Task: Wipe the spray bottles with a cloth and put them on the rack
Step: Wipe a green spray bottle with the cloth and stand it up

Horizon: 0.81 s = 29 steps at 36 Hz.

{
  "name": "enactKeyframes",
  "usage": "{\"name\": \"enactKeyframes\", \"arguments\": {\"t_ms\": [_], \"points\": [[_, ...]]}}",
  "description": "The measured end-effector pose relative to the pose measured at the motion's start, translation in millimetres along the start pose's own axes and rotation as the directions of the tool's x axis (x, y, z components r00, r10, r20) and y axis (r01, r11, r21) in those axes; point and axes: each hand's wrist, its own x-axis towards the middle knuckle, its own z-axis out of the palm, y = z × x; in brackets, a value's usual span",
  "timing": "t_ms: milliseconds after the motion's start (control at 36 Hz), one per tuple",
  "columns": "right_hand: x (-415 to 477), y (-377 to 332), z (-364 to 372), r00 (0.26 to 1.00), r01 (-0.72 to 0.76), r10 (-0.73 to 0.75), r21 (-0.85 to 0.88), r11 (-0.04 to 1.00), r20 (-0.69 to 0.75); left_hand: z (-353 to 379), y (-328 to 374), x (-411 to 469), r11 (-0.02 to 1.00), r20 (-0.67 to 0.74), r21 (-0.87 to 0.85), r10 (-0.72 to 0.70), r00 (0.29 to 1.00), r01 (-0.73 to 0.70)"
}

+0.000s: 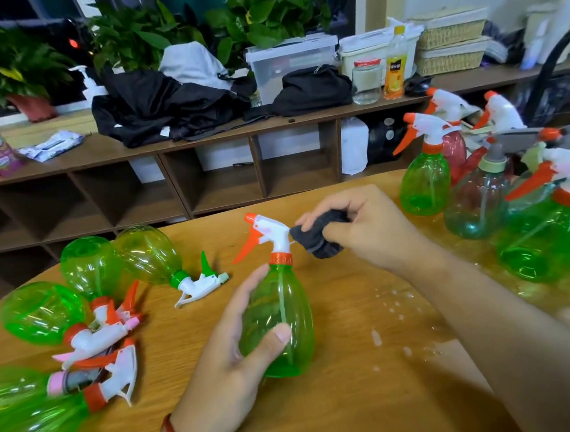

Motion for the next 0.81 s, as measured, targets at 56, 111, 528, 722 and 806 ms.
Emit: {"name": "enactKeyframes", "arguments": {"t_ms": [56,111,528,722,806], "points": [[2.2,-3.2,2.6,0.999,-0.034,0.036,0.087,0.996,-0.023,3.0,1.7,-1.6,0.999,-0.024,0.031,0.032,0.999,-0.031],[4.2,-4.6,6.0,0.995,-0.090,0.097,0.157,0.984,-0.038,5.6,3.4,-3.4,0.995,-0.046,0.068,0.077,0.996,-0.073],[-52.4,-56.2,5.4,0.997,-0.073,0.077,0.144,0.987,-0.020,15.0,10.8,-18.5,0.977,0.104,0.059,0.197,0.975,-0.204],[-106.1,-93.0,-23.7,0.964,-0.027,0.036,0.038,0.999,-0.264,31.5,24.3,-27.6,0.957,0.149,0.192,0.192,0.970,-0.219],[-134.8,-106.9,-36.6,0.934,0.021,-0.037,-0.051,0.999,-0.355,46.6,28.3,-30.1,0.941,0.209,0.230,0.200,0.957,-0.247]]}}
